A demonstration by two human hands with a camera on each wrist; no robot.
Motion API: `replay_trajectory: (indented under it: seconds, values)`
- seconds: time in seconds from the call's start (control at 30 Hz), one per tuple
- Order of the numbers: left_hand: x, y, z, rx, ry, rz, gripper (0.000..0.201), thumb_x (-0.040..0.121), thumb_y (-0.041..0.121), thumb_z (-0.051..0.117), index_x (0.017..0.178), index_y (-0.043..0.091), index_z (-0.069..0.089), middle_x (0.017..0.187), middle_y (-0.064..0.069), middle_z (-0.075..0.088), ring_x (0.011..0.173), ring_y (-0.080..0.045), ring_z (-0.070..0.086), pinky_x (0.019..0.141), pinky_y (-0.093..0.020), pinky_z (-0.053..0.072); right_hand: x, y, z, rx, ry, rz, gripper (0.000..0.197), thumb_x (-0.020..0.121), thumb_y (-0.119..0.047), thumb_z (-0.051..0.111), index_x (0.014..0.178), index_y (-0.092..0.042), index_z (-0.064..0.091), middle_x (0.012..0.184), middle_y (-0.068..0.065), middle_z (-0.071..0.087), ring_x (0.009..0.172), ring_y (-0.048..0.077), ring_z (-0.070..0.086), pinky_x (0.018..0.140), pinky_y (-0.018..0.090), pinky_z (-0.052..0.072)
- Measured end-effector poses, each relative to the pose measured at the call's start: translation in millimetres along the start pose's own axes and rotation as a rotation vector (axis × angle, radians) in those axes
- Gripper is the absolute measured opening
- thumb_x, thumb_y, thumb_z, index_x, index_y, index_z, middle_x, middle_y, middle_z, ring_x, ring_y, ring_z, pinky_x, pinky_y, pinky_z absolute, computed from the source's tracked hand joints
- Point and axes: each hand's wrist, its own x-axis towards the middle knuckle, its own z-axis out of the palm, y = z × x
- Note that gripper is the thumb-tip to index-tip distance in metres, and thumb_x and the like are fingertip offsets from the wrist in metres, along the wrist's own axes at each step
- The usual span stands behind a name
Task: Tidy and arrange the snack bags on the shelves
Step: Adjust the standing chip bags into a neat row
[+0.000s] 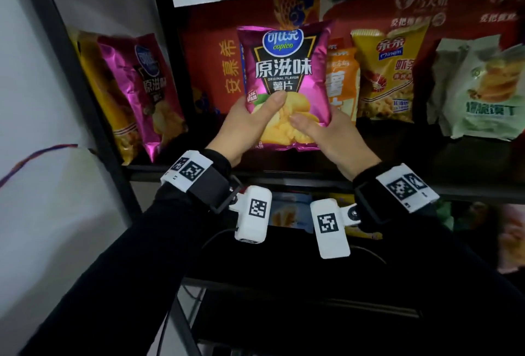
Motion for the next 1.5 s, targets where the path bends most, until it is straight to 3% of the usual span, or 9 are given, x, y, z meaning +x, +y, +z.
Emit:
replay_trajectory:
  seconds: [0.1,0.2,0.33,0.53,0.73,0.83,0.97,1.17,1.5]
  values:
    - [-1.7,-1.9,9.0,-0.061,0.069,0.051,0.020,0.084,0.032,0.072,0.096,0.026,0.057,0.088,0.013,0.067,0.071,0.008,0.065,0.067,-0.012,0.052,-2.2,-6.3,-9.9,0.017,-0.122,0.042,0.037,0.085,-0.037,0.067,0.117,-0.029,0.051,0.107,-0.017,0.064,0.092,-0.010,0.064,0.079,0.009,0.051]
    - [-6.4,-4.5,18.8,-0.045,0.006,0.090,0.019,0.086,0.026,0.070,0.096,0.029,0.055,0.090,0.013,0.066,0.070,0.011,0.064,0.067,-0.010,0.052,-0.7,-14.8,-15.3,0.016,-0.073,0.012,0.032,0.088,-0.041,0.061,0.115,-0.030,0.051,0.113,-0.012,0.063,0.104,0.002,0.062,0.095,0.028,0.052]
    - [-7.4,11.4,19.6,-0.028,-0.148,0.026,0.046,0.089,0.054,0.055,0.119,0.020,0.058,0.109,0.003,0.070,0.098,-0.007,0.068,0.088,-0.027,0.054,-1.2,-18.9,-14.4,-0.033,0.077,-0.022,0.024,0.087,-0.034,0.066,0.106,-0.029,0.053,0.117,0.003,0.064,0.110,0.018,0.061,0.100,0.045,0.048]
    - [-2.4,24.4,16.7,-0.165,0.003,0.117,0.013,0.086,0.031,0.070,0.096,0.028,0.062,0.093,0.012,0.073,0.090,-0.008,0.070,0.084,-0.031,0.057,-1.0,-19.4,-10.2,0.088,-0.027,-0.016,0.035,0.091,-0.033,0.060,0.122,-0.024,0.047,0.125,0.001,0.061,0.114,0.015,0.061,0.102,0.041,0.048]
    - [-10.3,24.1,22.0,-0.249,-0.125,0.115,0.047,0.077,0.044,0.067,0.118,0.023,0.055,0.115,0.003,0.069,0.105,-0.012,0.067,0.091,-0.032,0.054,6.2,-35.1,-16.9,0.234,0.050,-0.088,0.022,0.089,-0.026,0.064,0.110,-0.028,0.058,0.109,-0.010,0.070,0.105,0.007,0.066,0.089,0.024,0.052]
    - [-6.3,33.5,16.7,-0.341,-0.057,0.089,0.063,0.073,0.049,0.069,0.123,0.013,0.056,0.111,-0.002,0.072,0.101,-0.014,0.069,0.087,-0.032,0.056,5.0,-32.7,-13.1,0.213,0.043,-0.098,0.025,0.087,-0.021,0.068,0.110,-0.028,0.058,0.113,-0.003,0.069,0.106,0.011,0.066,0.091,0.031,0.054]
    - [-8.0,34.1,11.5,-0.404,-0.016,0.125,0.037,0.085,0.029,0.070,0.116,0.011,0.061,0.107,-0.006,0.073,0.099,-0.021,0.070,0.086,-0.037,0.056,7.3,-42.8,-11.7,0.320,-0.080,0.009,0.038,0.081,-0.023,0.072,0.115,-0.021,0.056,0.109,0.001,0.072,0.099,0.016,0.070,0.081,0.029,0.056]
    - [-11.1,39.3,9.8,-0.496,-0.124,0.061,0.055,0.080,0.023,0.071,0.127,0.004,0.051,0.111,-0.013,0.070,0.097,-0.023,0.070,0.082,-0.035,0.056,14.4,-60.4,-11.6,0.461,0.115,-0.005,0.033,0.084,-0.006,0.069,0.113,-0.002,0.053,0.100,0.014,0.071,0.085,0.024,0.071,0.074,0.034,0.057]
    - [-6.9,54.6,-1.5,-0.600,0.015,0.090,0.009,0.087,0.004,0.067,0.094,0.007,0.063,0.083,-0.006,0.073,0.073,-0.016,0.071,0.068,-0.029,0.056,12.7,-77.2,3.7,0.546,0.068,0.002,0.037,0.092,-0.013,0.061,0.126,-0.005,0.050,0.111,0.016,0.069,0.094,0.027,0.069,0.087,0.041,0.057]
